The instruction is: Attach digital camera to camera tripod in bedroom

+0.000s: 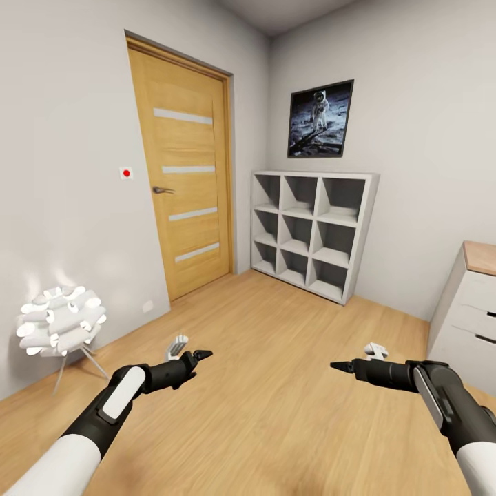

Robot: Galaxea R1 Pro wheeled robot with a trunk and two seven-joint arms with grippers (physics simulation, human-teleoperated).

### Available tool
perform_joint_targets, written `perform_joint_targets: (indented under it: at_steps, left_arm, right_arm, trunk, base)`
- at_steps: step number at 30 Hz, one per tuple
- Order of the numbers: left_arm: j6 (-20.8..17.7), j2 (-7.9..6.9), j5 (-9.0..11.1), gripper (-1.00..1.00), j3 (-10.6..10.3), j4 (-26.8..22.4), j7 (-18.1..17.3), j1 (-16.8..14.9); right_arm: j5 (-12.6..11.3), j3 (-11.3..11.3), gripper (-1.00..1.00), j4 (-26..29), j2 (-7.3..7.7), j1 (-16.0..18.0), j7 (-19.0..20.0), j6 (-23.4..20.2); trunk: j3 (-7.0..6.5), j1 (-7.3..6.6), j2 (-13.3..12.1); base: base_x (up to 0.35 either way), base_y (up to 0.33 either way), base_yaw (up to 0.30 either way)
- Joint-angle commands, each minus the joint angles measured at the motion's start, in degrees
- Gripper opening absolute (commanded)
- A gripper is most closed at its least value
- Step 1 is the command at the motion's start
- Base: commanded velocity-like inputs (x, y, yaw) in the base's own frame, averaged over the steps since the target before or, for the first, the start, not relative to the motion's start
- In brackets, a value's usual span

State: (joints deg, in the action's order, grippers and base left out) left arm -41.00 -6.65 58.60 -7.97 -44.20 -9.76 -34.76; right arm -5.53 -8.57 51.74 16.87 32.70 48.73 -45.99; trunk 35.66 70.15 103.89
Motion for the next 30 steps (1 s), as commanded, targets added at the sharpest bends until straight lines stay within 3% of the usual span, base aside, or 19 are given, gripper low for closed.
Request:
perform_joint_targets:
  at_steps: [1,24,30]
  left_arm:
    - [-0.1,-0.05,-0.1,1.0,-0.1,0.0,-0.3,0.0]
    - [0.0,0.41,-0.2,1.0,0.1,0.2,-0.2,0.0]
    - [2.2,0.54,-0.7,1.0,-0.1,-0.2,0.1,0.0]
  right_arm:
    - [-0.5,0.0,1.0,0.2,0.01,0.0,-0.1,-0.5]
    - [-1.2,0.0,1.0,1.6,-0.07,0.0,0.2,-4.6]
    - [-1.1,-0.1,1.0,1.7,-0.04,0.0,0.2,-4.7]
  trunk:
    - [0.24,0.22,0.4]
    - [4.37,5.27,9.7]
    - [5.45,6.59,12.1]
  base:
    - [0.0,0.0,0.0]
    - [0.0,0.0,0.0]
    - [0.0,0.0,0.0]
